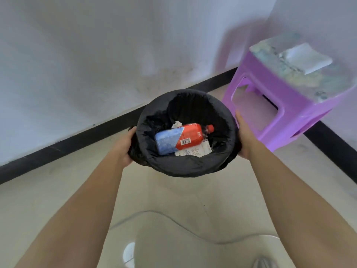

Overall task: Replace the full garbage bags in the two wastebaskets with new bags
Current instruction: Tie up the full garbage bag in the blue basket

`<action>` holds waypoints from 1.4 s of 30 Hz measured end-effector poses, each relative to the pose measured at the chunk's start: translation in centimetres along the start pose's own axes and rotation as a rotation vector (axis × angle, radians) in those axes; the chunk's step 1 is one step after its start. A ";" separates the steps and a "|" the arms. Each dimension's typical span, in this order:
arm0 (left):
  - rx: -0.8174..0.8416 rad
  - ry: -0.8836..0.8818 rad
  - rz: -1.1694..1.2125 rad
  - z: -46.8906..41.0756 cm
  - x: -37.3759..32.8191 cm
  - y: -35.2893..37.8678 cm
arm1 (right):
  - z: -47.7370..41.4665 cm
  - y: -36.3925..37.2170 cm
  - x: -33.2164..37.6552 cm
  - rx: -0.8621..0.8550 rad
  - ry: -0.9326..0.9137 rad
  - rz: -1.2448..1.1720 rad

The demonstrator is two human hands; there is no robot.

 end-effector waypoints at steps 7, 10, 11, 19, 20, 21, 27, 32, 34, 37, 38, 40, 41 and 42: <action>-0.367 0.782 -0.358 2.6 -11.8 1.2 | 0.2 1.1 4.8 -0.167 -0.344 0.374; -0.103 1.080 -0.781 6.9 -10.9 7.8 | 1.2 2.1 4.4 -0.297 -0.408 0.300; 0.009 1.136 -0.821 8.6 -9.9 9.6 | 1.5 2.3 4.0 -0.333 -0.410 0.296; 0.461 1.004 -0.297 17.6 -12.1 13.0 | 3.4 0.7 7.9 -0.502 -0.573 0.787; 0.439 1.014 -0.250 17.8 -13.2 12.2 | 4.5 0.6 9.6 -0.539 -0.628 0.744; 0.402 1.025 -0.218 17.8 -14.3 11.3 | 5.8 0.6 11.5 -0.562 -0.690 0.675; 0.231 0.991 0.021 15.6 -18.9 6.2 | 14.5 3.5 20.5 -0.473 -1.172 0.351; -0.023 0.991 0.185 14.3 -20.4 2.9 | 14.9 2.7 20.7 -0.438 -1.183 0.097; -0.126 0.999 0.191 13.3 -19.8 2.2 | 13.2 1.7 18.8 -0.452 -1.125 0.078; -0.374 1.155 0.009 12.8 -17.2 1.5 | 10.2 -0.3 14.4 -0.500 -1.049 0.155; -0.457 1.213 -0.078 13.0 -16.0 1.6 | 8.8 -1.1 12.5 -0.506 -0.984 0.168; -0.533 1.254 -0.247 13.2 -14.2 2.6 | 6.1 -2.0 9.2 -0.487 -0.867 0.228; -0.511 1.224 -0.342 12.7 -13.4 3.4 | 5.0 -2.1 8.2 -0.484 -0.852 0.298; -0.446 1.179 -0.412 12.1 -12.8 4.4 | 4.1 -2.2 7.4 -0.492 -0.843 0.379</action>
Point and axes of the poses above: each hand's wrist, its own z-axis away from the middle knuckle, its own y-axis out of the palm, x = y × z, the point moved 9 cm from there along -z, towards the middle knuckle, and after that the axes turned 14 degrees about -x, right-handed, at the moved point
